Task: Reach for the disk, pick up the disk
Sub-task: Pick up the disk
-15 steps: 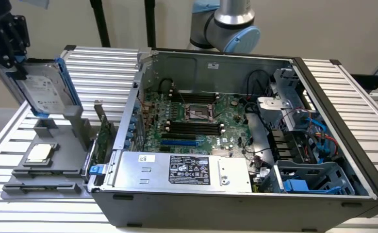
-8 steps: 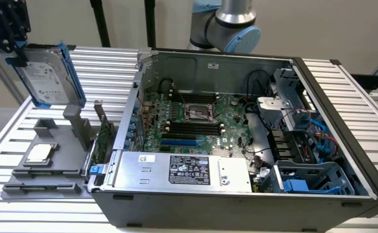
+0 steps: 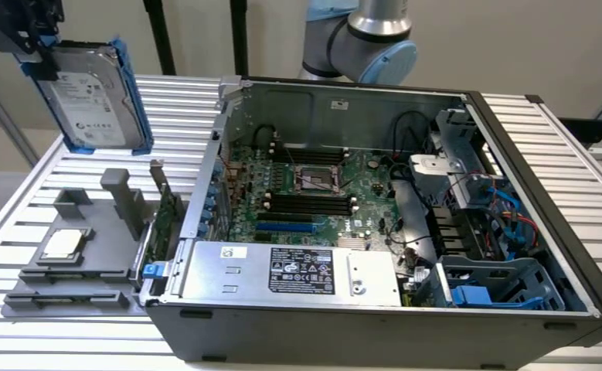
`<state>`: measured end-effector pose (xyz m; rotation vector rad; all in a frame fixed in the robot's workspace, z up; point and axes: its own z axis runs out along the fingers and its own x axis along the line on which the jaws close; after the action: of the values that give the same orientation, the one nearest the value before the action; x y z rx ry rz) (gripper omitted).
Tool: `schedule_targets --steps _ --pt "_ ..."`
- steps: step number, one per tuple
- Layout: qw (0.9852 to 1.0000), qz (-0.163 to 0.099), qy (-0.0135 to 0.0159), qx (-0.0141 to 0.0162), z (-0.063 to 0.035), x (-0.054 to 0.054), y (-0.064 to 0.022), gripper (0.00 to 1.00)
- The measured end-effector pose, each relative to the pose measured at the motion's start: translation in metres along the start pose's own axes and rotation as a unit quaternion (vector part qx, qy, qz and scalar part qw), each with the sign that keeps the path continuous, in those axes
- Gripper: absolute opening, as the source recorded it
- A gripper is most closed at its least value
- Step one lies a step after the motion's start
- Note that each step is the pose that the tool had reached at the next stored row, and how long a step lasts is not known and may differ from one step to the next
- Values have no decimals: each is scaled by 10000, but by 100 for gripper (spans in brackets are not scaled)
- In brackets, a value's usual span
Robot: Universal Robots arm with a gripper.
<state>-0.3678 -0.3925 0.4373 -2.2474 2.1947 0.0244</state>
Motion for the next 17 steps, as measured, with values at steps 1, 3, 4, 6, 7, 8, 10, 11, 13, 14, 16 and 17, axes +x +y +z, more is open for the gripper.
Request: schedule_targets --steps 1,3,4,6,7,8,10,11,13,14,16,17 --pt "10000 0 -3 -2 -47 1 -46 33" --pt "10000 0 -9 -9 -137 3 -135 33" --pt "10000 0 -10 -14 -186 4 -183 33" --pt "10000 0 -13 -22 -272 7 -269 33" --pt "10000 0 -14 -25 -306 10 -317 33" --pt "10000 0 -14 -31 -324 14 -362 33" --pt "10000 0 -14 -40 -348 21 -451 33" --pt "10000 0 -14 -44 -359 25 -496 33" --pt "10000 0 -15 -47 -384 34 -588 33" --pt "10000 0 -15 -49 -397 38 -631 33" --pt "10000 0 -15 -52 -425 47 -723 33" --pt "10000 0 -15 -53 -439 52 -768 33"
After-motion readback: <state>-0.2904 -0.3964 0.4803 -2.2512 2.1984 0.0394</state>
